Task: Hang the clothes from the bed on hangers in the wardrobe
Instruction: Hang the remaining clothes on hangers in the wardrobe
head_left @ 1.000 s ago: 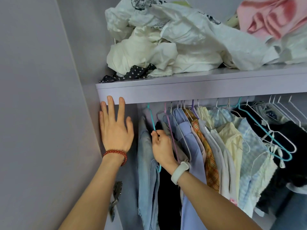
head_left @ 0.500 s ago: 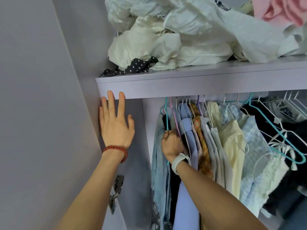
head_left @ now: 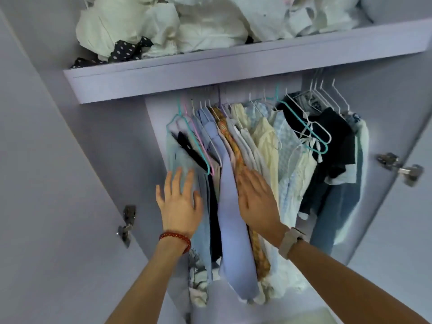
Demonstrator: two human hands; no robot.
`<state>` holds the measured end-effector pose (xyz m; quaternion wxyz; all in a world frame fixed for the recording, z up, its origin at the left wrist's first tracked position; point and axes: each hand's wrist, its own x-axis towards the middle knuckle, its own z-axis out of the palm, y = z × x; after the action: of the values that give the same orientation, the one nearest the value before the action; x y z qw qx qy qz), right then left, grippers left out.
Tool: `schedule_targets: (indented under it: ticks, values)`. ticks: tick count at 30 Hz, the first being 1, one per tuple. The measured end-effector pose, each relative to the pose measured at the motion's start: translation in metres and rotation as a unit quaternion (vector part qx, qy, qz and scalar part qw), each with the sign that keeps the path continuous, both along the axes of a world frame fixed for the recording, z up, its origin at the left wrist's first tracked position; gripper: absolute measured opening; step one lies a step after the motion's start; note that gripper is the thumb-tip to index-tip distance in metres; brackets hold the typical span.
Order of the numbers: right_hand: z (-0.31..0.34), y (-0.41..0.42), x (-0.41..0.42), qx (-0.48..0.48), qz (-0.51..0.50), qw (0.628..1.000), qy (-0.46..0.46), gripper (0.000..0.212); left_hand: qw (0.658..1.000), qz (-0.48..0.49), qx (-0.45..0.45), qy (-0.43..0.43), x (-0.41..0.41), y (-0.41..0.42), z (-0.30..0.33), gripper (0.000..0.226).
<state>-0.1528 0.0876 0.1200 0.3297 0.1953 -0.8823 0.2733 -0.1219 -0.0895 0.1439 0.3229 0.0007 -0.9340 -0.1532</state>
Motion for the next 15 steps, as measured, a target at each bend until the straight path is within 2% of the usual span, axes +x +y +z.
schedule_targets:
  ticks: [4, 7, 12, 15]
  values:
    - [-0.046, 0.091, 0.074, 0.060, -0.118, 0.985, -0.107, 0.045, 0.990, -0.099, -0.016, -0.101, 0.031, 0.076, -0.059, 0.049]
    - [-0.077, 0.163, 0.142, 0.055, -0.194, 0.956, -0.215, 0.049, 0.963, -0.198, -0.022, -0.179, 0.065, 0.150, -0.094, 0.045]
    - [-0.118, 0.269, 0.253, -0.012, -0.342, 0.892, -0.294, 0.047, 0.882, -0.392, -0.039, -0.258, 0.125, 0.277, -0.134, 0.036]
    - [-0.135, 0.330, 0.315, -0.082, -0.419, 0.839, -0.337, 0.063, 0.822, -0.482, -0.039, -0.301, 0.162, 0.355, -0.142, 0.040]
